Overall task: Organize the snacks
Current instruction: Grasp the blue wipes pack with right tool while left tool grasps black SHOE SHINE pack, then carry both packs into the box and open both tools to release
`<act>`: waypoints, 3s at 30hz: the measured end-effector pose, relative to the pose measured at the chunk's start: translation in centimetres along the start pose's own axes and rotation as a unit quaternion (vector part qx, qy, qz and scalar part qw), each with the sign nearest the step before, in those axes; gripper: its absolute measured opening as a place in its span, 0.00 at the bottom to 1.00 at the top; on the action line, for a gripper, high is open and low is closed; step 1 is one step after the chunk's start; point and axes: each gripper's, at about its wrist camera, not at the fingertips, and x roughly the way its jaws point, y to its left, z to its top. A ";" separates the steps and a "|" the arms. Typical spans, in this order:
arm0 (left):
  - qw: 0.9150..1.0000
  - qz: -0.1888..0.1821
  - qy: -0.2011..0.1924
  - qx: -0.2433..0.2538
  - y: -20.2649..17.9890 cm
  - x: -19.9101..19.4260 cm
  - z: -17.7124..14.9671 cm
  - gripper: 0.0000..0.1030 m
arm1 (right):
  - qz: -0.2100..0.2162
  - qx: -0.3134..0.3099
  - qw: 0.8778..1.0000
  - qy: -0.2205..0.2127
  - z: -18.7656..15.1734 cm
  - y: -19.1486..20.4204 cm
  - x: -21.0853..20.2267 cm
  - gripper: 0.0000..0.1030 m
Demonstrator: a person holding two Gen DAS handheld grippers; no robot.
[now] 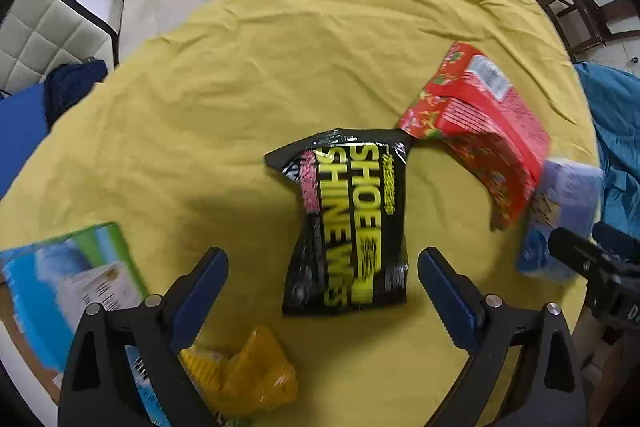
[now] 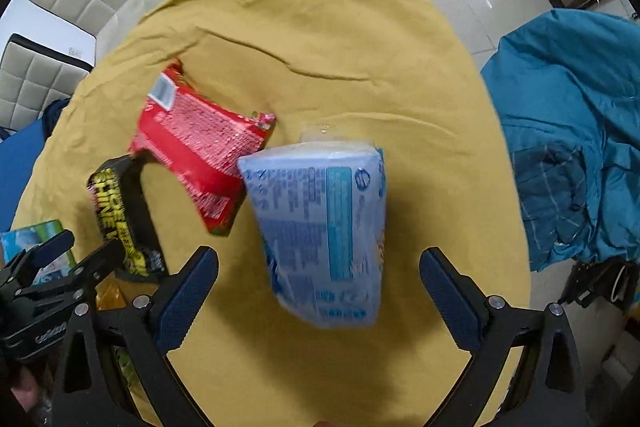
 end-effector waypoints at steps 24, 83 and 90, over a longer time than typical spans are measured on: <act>1.000 0.004 -0.003 -0.013 -0.7 2.4 0.9 0.48 | -0.017 -0.003 1.000 0.023 -0.1 -0.6 2.5 0.40; 0.974 -0.007 -0.155 -0.164 31.5 -16.4 -23.1 0.47 | 0.097 -0.202 0.974 -0.014 -23.2 35.1 -8.5 0.32; 0.979 0.030 -0.091 -0.178 35.6 -9.4 -20.3 0.47 | 0.050 -0.218 0.975 0.014 -23.2 37.3 -2.2 0.32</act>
